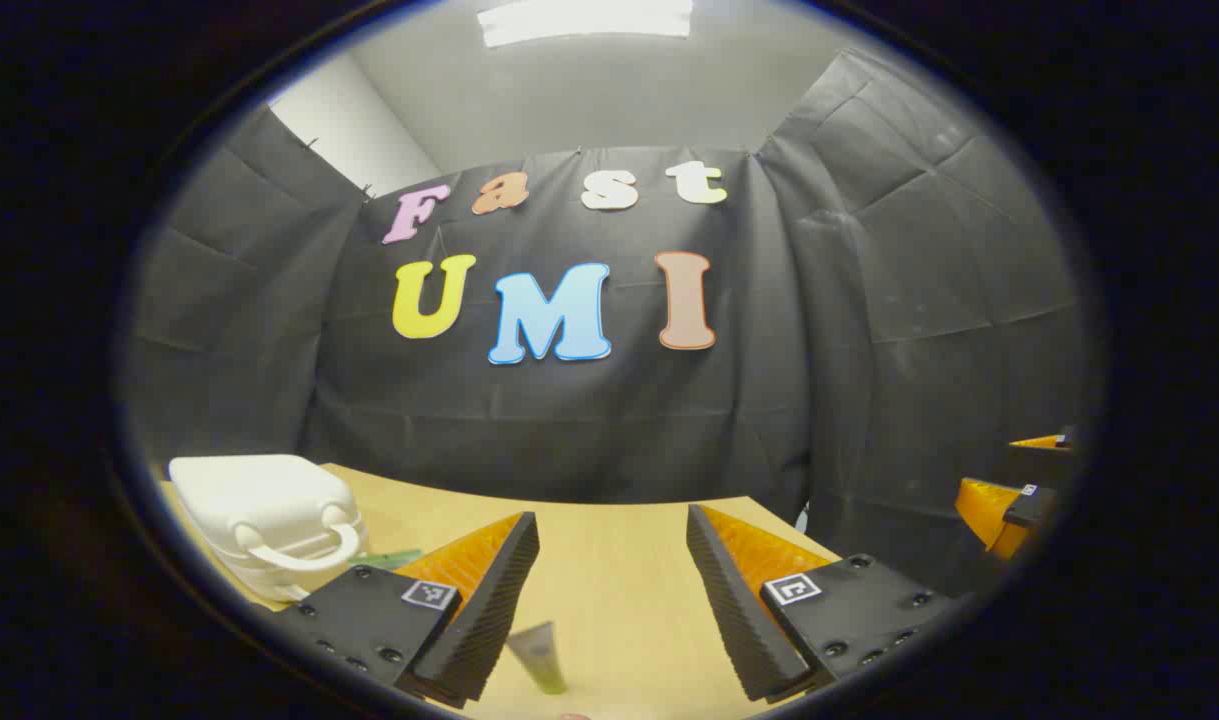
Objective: First open the suitcase, pack the skin care products into it, and then close the suitcase.
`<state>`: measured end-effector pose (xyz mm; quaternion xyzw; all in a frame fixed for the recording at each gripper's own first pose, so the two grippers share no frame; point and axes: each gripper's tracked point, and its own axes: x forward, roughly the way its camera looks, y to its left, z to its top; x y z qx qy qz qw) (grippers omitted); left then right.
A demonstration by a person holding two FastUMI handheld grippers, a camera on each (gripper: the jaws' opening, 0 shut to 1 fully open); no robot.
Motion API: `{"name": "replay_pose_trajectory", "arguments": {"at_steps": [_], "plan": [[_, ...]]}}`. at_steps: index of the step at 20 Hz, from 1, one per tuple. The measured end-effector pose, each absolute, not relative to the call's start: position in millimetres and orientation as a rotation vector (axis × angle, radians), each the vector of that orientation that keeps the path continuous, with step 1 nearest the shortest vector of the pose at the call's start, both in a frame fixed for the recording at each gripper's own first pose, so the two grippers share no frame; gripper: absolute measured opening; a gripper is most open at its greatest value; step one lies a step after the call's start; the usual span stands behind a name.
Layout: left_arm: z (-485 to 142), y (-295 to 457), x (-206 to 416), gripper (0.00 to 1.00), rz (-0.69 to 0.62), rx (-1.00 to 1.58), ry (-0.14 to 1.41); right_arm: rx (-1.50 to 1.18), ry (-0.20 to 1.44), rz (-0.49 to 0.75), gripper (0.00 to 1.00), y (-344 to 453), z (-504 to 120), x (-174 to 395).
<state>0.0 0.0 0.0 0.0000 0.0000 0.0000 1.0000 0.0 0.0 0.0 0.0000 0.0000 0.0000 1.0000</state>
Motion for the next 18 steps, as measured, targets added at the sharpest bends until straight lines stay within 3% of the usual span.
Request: {"name": "replay_pose_trajectory", "arguments": {"at_steps": [5,9,18], "plan": [[50.2,95.5,-3.5,0.95,-0.045,-0.010,0.004,0.026,-0.014,-0.025,0.94,65.9,34.7,-28.1],[86.2,171.9,-13.4,0.95,0.009,0.014,-0.003,0.066,-0.013,0.021,0.94,124.0,62.6,-37.9],[97.2,229.9,-27.6,0.95,0.034,-0.028,0.096,0.058,-0.025,0.206,0.93,219.7,131.6,-39.8]]}}
